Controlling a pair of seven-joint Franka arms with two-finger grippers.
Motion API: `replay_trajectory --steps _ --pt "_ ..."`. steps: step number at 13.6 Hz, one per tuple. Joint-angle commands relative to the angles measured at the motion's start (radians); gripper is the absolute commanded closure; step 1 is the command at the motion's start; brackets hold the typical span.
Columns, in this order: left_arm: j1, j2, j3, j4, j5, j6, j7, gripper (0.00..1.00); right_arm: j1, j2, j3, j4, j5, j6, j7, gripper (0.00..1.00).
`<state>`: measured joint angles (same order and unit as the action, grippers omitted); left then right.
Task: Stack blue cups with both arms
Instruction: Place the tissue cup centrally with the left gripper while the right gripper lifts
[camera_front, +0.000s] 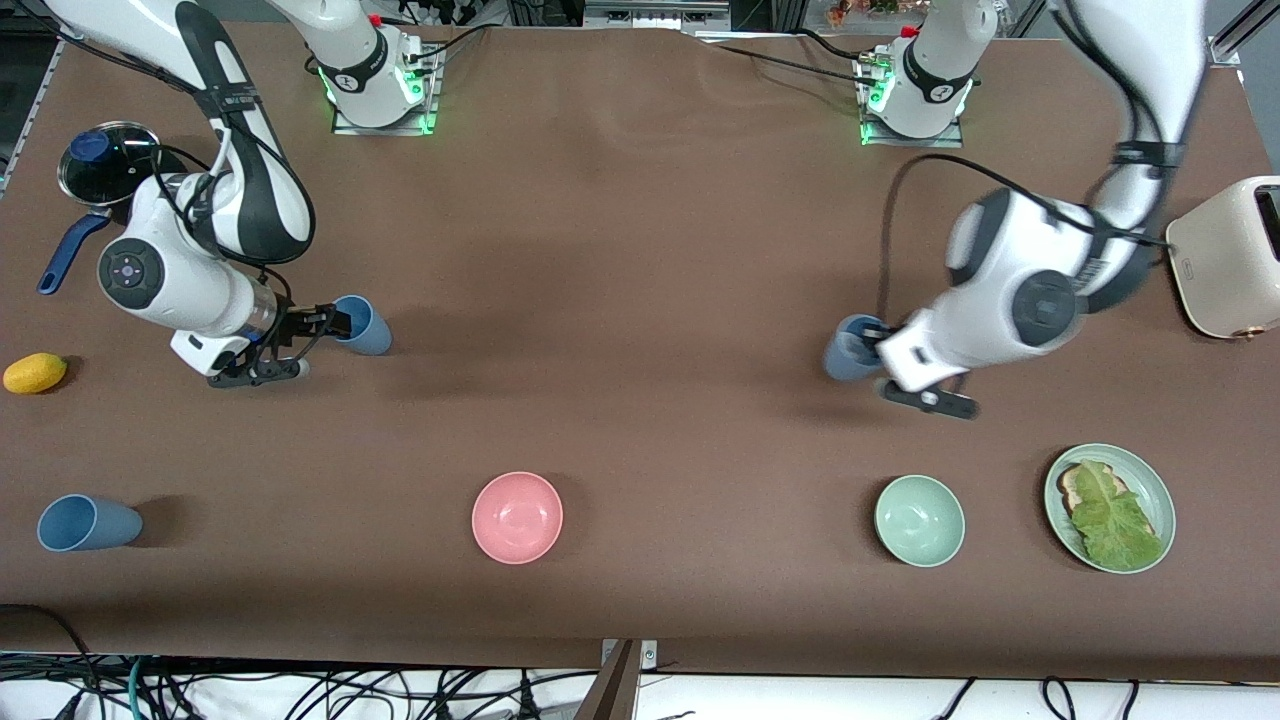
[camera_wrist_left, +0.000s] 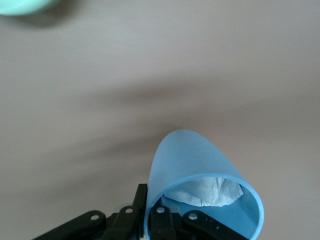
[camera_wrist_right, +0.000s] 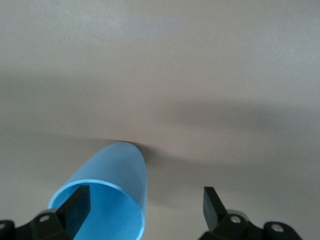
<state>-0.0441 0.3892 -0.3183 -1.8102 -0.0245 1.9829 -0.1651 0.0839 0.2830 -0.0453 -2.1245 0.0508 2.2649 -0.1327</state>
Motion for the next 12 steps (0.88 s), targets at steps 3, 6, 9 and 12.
replay_trajectory --steps 3,6,9,12 --pt "-0.190 0.152 0.005 0.124 -0.020 -0.009 -0.146 1.00 0.002 -0.044 0.001 -0.089 0.015 0.071 -0.001 0.13" --pt "-0.235 0.210 0.005 0.135 -0.018 0.014 -0.151 1.00 0.002 -0.031 0.004 -0.089 0.017 0.073 0.002 0.68" --pt "-0.253 0.246 0.004 0.135 -0.018 0.079 -0.149 0.82 0.002 -0.030 0.005 -0.083 0.018 0.065 0.002 1.00" --pt "-0.237 0.194 0.004 0.137 -0.017 0.065 -0.142 0.00 0.025 -0.027 0.007 -0.001 0.017 0.000 0.001 1.00"
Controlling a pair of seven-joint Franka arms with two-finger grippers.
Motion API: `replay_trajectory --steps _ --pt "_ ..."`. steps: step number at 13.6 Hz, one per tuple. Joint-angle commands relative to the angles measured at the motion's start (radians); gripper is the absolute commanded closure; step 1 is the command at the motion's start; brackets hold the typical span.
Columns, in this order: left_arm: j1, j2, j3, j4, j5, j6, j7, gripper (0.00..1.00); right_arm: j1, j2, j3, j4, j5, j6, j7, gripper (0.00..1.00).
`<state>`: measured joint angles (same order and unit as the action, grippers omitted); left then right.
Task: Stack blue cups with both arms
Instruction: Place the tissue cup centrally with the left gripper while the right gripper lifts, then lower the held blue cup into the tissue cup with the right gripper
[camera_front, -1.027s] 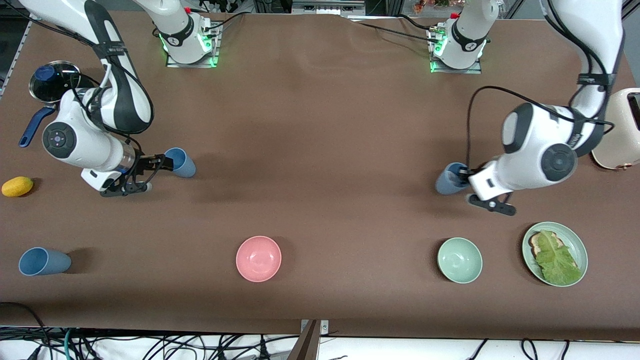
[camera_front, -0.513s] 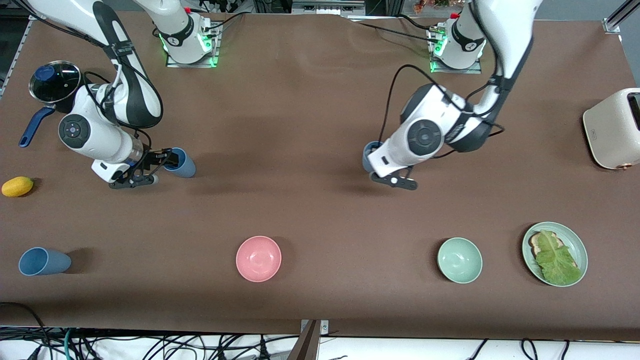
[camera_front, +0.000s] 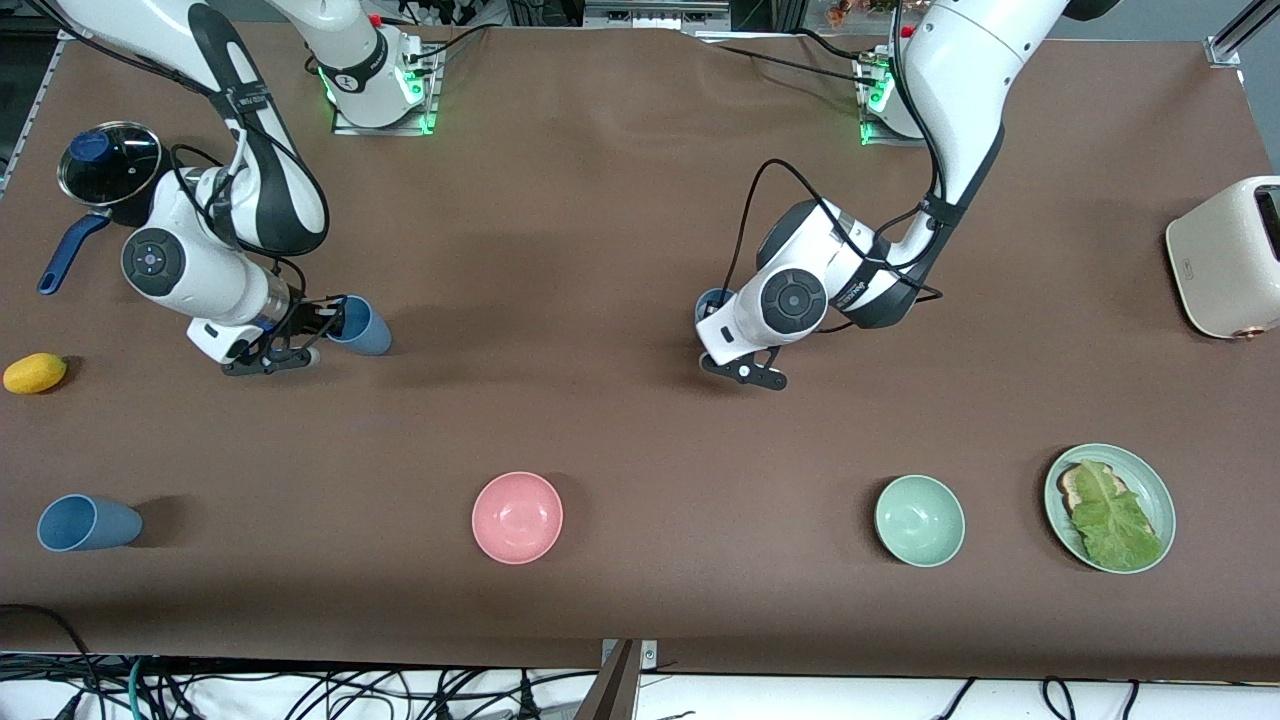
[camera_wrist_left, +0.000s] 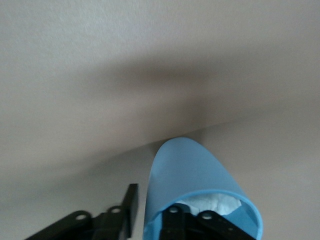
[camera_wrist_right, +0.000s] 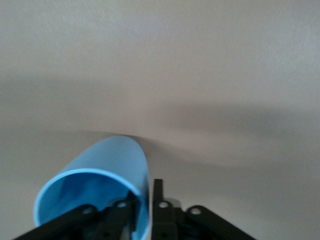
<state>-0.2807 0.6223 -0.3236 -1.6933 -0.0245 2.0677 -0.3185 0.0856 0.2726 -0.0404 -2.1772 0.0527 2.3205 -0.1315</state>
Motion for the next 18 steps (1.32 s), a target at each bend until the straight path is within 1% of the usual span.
replay_trajectory --steps 1,3,4,6,7,8,9,10,11,12,14,15,16,18 --pt "0.001 -0.076 0.009 0.020 -0.017 -0.046 0.010 0.00 0.035 -0.009 0.002 0.136 0.016 -0.158 0.031 1.00" --pt "0.003 -0.171 0.017 0.021 -0.015 -0.157 0.007 0.00 0.074 0.023 0.004 0.316 0.016 -0.361 0.110 1.00" --pt "0.023 -0.224 0.020 0.021 -0.011 -0.217 0.013 0.00 0.089 0.037 0.005 0.389 0.016 -0.434 0.137 1.00" --pt "0.093 -0.292 0.017 0.056 -0.005 -0.331 0.019 0.00 0.123 0.051 0.007 0.494 0.018 -0.509 0.190 1.00" --pt "0.125 -0.305 0.018 0.099 -0.002 -0.409 0.042 0.00 0.153 0.059 0.008 0.542 0.036 -0.536 0.226 1.00" --pt "0.152 -0.306 0.023 0.142 0.000 -0.473 0.073 0.00 0.192 0.078 0.007 0.589 0.102 -0.546 0.284 1.00" --pt "0.185 -0.311 0.027 0.177 0.014 -0.521 0.099 0.00 0.227 0.111 0.007 0.643 0.149 -0.558 0.359 1.00" --pt "0.240 -0.321 0.028 0.208 0.032 -0.556 0.142 0.00 0.277 0.144 0.007 0.701 0.159 -0.573 0.427 1.00" --pt "0.294 -0.341 0.024 0.213 0.035 -0.572 0.201 0.00 0.328 0.173 0.007 0.750 0.162 -0.581 0.472 1.00" --pt "0.342 -0.367 0.026 0.213 0.035 -0.577 0.270 0.00 0.382 0.192 0.007 0.784 0.161 -0.585 0.501 1.00" --pt "0.409 -0.418 0.026 0.213 0.034 -0.639 0.360 0.00 0.486 0.203 0.007 0.823 0.159 -0.579 0.576 1.00" --pt "0.423 -0.443 0.034 0.211 0.029 -0.659 0.377 0.00 0.540 0.217 0.005 0.853 0.158 -0.572 0.642 1.00" --pt "0.417 -0.497 0.063 0.187 0.034 -0.658 0.394 0.00 0.581 0.241 0.005 0.894 0.154 -0.567 0.718 1.00" --pt "0.402 -0.539 0.121 0.159 0.031 -0.629 0.397 0.00 0.661 0.290 0.005 0.967 0.154 -0.528 0.841 1.00"
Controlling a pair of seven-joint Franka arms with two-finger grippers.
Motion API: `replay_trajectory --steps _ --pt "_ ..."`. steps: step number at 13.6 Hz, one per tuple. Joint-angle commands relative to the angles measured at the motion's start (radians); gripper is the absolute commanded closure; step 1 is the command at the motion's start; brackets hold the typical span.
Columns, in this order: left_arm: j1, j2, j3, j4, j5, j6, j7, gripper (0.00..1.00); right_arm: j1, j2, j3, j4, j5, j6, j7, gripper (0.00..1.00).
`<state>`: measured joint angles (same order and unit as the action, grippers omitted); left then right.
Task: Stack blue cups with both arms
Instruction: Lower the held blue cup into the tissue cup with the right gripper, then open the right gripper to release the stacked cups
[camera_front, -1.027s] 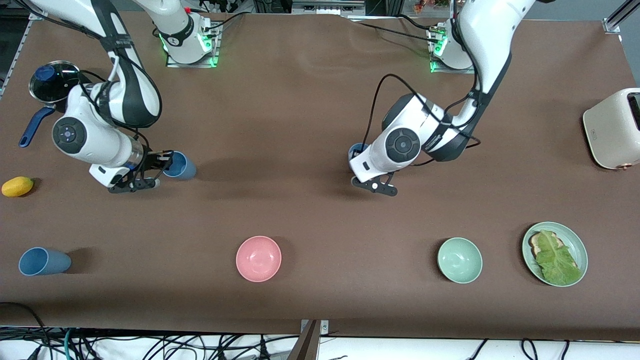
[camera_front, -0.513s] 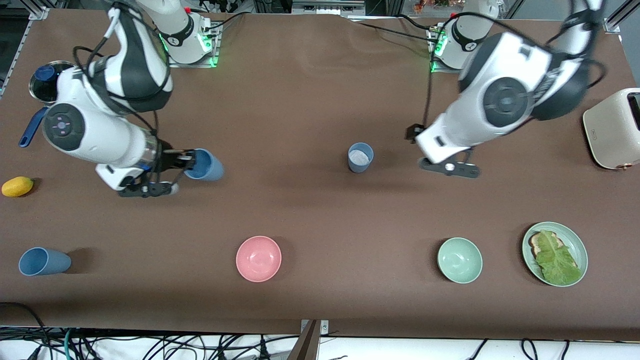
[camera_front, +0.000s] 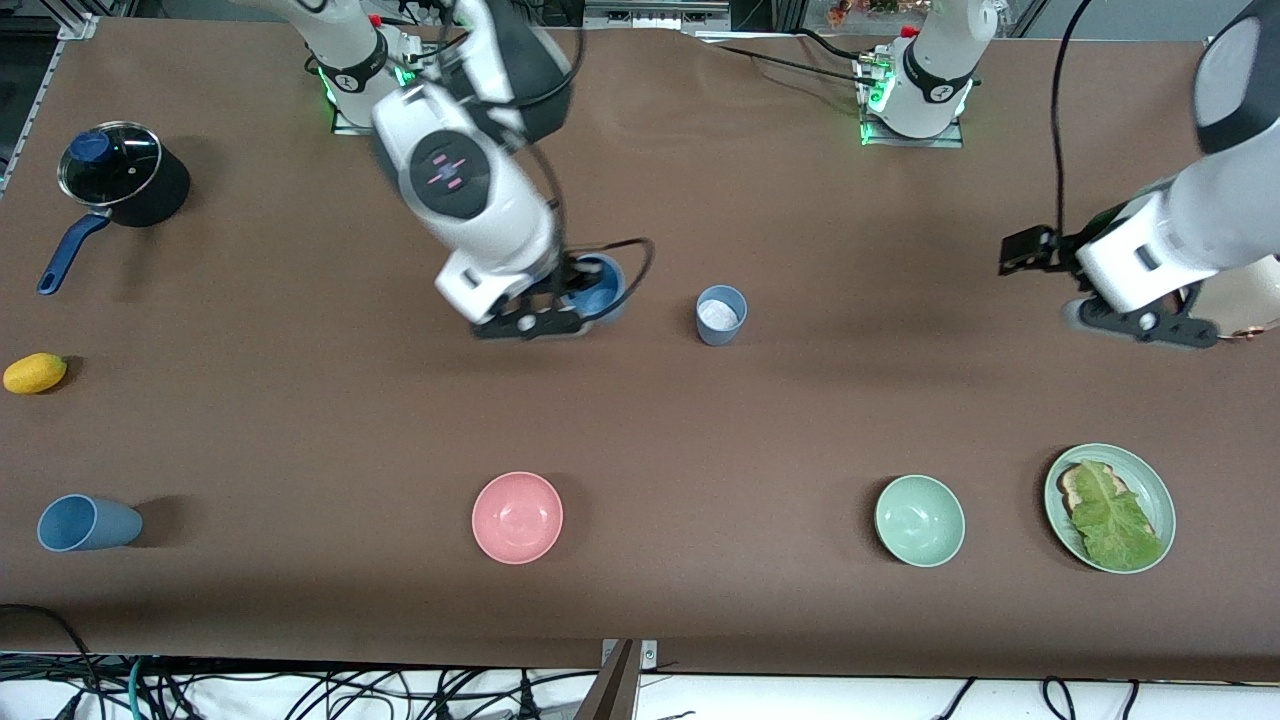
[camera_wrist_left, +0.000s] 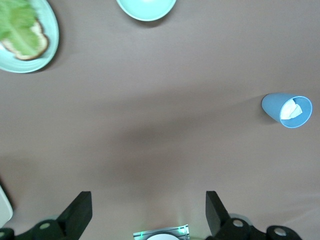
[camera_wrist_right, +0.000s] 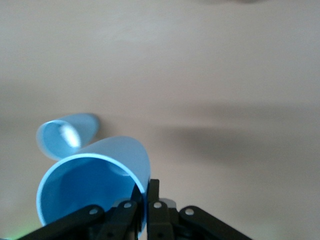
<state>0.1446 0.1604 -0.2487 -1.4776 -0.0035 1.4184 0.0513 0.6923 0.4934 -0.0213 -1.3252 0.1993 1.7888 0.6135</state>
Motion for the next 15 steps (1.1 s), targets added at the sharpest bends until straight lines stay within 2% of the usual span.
replay_trajectory --steps 1,2,3,6,9,15 --pt "-0.072 -0.102 0.098 -0.099 0.008 0.081 0.013 0.00 0.091 0.091 -0.016 0.133 0.008 0.048 0.159 1.00" --pt "-0.107 -0.123 0.165 -0.143 0.005 0.152 0.019 0.00 0.127 0.106 -0.016 0.139 0.006 0.094 0.216 1.00" --pt "-0.124 -0.148 0.196 -0.177 -0.004 0.187 0.024 0.00 0.168 0.128 -0.019 0.139 0.000 0.136 0.265 1.00" --pt "-0.178 -0.231 0.204 -0.251 0.005 0.192 0.002 0.00 0.234 0.189 -0.020 0.139 -0.076 0.219 0.377 1.00" --pt "-0.233 -0.229 0.264 -0.251 0.000 0.192 0.004 0.00 0.239 0.203 -0.022 0.136 -0.087 0.219 0.374 1.00" --pt "-0.221 -0.197 0.263 -0.225 -0.004 0.186 0.004 0.00 0.230 0.214 -0.023 0.136 -0.112 0.222 0.370 1.00"
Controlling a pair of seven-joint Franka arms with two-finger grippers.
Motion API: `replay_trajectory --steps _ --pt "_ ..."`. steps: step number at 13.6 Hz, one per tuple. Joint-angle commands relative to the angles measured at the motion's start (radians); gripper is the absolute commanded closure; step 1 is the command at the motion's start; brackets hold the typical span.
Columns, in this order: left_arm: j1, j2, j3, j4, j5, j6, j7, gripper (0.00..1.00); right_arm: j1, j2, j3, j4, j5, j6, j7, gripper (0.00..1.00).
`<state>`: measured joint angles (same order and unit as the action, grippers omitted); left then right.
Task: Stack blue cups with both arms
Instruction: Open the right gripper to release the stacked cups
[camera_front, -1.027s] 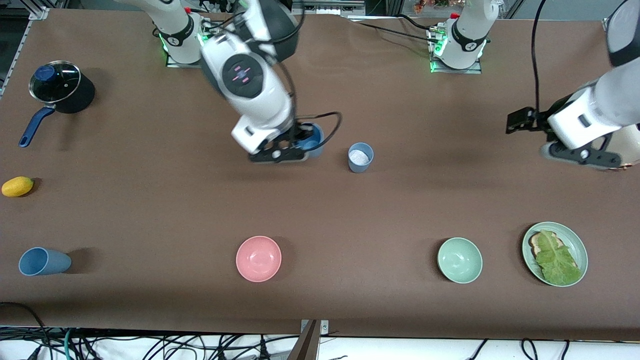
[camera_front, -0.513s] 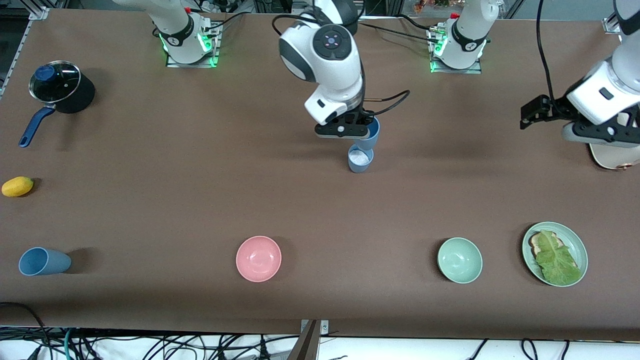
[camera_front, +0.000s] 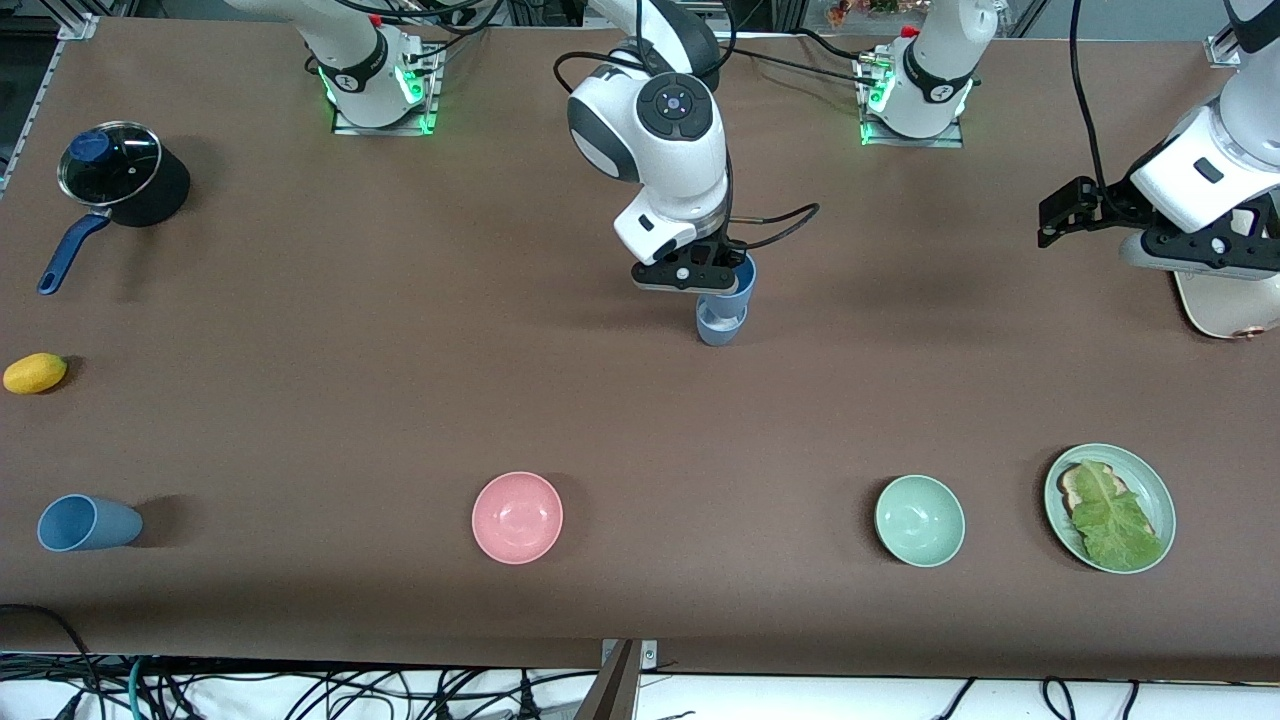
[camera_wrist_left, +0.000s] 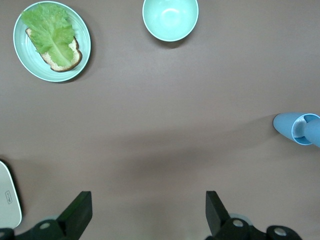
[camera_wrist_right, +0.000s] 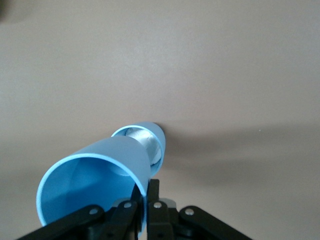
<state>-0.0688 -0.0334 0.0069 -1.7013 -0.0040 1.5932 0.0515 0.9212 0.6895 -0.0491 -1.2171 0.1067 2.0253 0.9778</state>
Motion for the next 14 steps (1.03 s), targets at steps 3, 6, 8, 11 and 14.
replay_trajectory --steps 3,6,8,11,14 --pt "-0.008 -0.002 0.007 0.000 -0.004 0.011 0.004 0.00 0.001 0.030 0.005 0.030 -0.021 -0.011 0.009 1.00" --pt "-0.008 0.004 0.007 -0.001 -0.004 0.008 0.005 0.00 0.005 0.030 0.006 0.028 -0.019 -0.014 0.016 1.00" --pt "-0.006 0.006 0.008 -0.001 -0.004 -0.001 0.004 0.00 0.008 0.031 0.006 0.025 -0.019 -0.014 0.019 1.00" --pt "-0.006 0.006 0.008 -0.001 -0.004 -0.002 0.005 0.00 0.005 0.030 0.006 0.025 -0.018 -0.013 0.015 0.80" --pt "0.000 0.006 0.008 -0.001 -0.004 -0.002 0.005 0.00 -0.001 0.028 0.006 0.027 -0.012 -0.013 0.010 0.66"
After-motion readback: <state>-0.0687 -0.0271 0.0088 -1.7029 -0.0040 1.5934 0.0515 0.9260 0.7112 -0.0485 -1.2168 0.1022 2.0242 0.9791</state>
